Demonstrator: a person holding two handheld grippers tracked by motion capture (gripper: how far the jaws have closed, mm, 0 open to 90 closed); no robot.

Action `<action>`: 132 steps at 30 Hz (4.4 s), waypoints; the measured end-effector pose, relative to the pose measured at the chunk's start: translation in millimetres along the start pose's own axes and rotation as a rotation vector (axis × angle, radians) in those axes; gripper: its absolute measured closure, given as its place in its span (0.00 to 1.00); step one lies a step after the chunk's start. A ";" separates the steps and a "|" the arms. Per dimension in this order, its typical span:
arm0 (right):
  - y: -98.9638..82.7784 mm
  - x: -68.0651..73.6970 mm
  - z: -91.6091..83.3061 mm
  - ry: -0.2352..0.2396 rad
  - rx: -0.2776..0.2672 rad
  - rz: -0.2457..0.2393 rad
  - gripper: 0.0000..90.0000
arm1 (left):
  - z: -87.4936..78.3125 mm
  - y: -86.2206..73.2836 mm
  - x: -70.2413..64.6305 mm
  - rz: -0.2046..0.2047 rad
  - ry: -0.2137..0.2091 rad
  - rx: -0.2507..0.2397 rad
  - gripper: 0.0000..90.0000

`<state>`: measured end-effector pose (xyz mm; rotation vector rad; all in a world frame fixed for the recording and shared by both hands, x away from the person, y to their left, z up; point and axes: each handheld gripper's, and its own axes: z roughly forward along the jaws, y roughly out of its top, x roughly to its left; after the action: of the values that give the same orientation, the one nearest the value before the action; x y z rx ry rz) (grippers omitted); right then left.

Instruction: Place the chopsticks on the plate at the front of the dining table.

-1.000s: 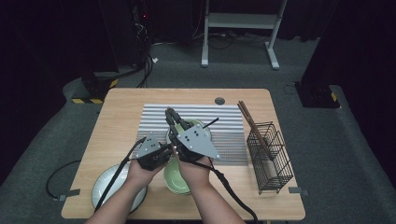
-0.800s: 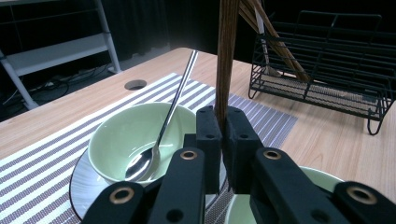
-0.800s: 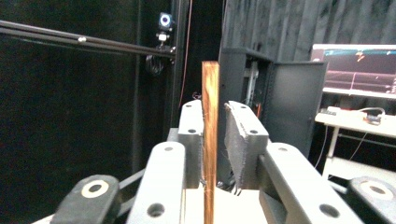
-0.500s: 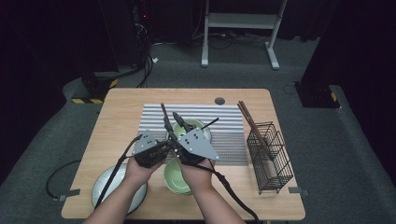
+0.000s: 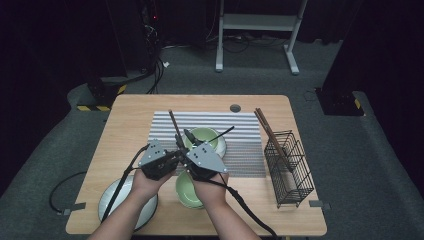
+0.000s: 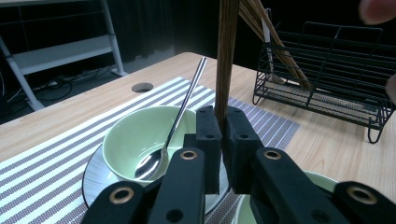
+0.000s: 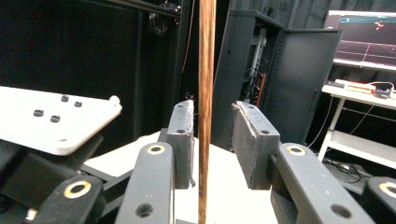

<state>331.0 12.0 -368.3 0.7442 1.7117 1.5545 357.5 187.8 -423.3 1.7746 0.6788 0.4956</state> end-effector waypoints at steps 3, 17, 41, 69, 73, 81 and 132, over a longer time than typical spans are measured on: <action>0.6 -4.6 1.5 -0.002 -0.002 0.014 0.77 | -1.8 0.4 -0.7 -0.003 0.001 -0.003 0.95; -1.8 -11.6 2.4 -0.033 -0.006 0.040 0.67 | -7.5 -3.1 -0.4 -0.013 0.004 -0.012 0.95; -14.3 -30.4 1.3 -0.079 0.013 0.081 0.62 | -21.5 -8.6 -1.5 -0.028 -0.024 -0.041 0.95; -24.6 -38.6 0.9 -0.085 0.033 0.135 0.52 | -30.9 -14.1 2.1 -0.056 -0.054 -0.070 0.95; -22.4 -39.4 -1.2 -0.091 0.027 0.131 0.51 | -31.5 -14.0 4.7 -0.066 -0.046 -0.071 0.95; -20.4 -41.6 -9.0 -0.099 0.039 0.112 0.50 | -32.3 -14.0 9.8 -0.073 -0.005 -0.055 0.95; -110.9 -62.0 -84.1 -0.155 0.188 0.064 0.48 | 3.9 -39.0 63.8 -0.150 0.217 0.248 0.95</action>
<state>304.3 -100.1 -468.0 0.9964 1.7485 1.3519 399.9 235.9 -461.9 1.8983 1.0558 0.5240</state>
